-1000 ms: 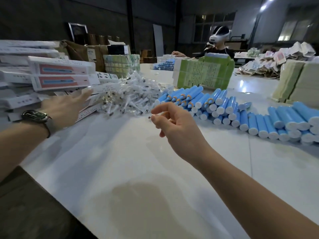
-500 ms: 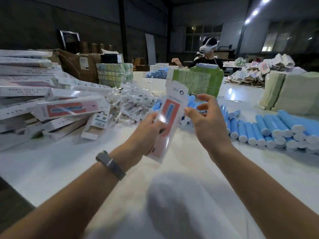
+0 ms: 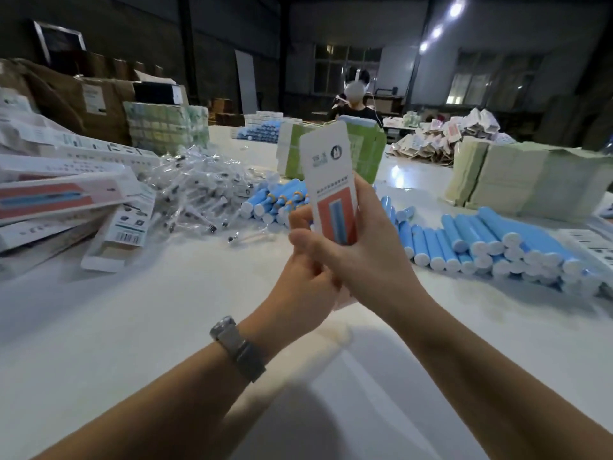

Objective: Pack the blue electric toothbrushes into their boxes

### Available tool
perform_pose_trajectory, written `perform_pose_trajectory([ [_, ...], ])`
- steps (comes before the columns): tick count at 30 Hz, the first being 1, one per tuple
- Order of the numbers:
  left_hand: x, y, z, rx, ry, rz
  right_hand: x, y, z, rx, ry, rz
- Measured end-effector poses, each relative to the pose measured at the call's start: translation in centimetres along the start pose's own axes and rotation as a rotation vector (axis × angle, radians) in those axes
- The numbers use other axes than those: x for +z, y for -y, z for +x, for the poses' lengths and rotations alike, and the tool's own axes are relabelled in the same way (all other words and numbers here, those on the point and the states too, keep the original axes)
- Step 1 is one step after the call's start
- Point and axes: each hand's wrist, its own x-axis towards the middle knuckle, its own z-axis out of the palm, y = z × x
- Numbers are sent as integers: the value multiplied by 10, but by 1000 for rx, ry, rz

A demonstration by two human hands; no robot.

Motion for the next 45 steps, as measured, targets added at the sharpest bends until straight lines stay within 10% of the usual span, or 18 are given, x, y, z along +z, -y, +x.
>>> perform_pose_trajectory([
  [6, -10, 0, -6, 7, 227, 41, -16, -7, 0, 17, 25, -25],
  [26, -15, -6, -2, -159, 97, -80, -22, -37, -14, 82, 267, 293],
  [37, -16, -8, -2, 21, 158, 110, -30, -41, -5, 134, 325, 365],
  [40, -17, -10, 1, -11, 119, 104, -48, -49, 17, 237, 114, 474],
  [45, -18, -11, 1, -28, 126, 110, -55, -86, 74, 367, -214, -353],
])
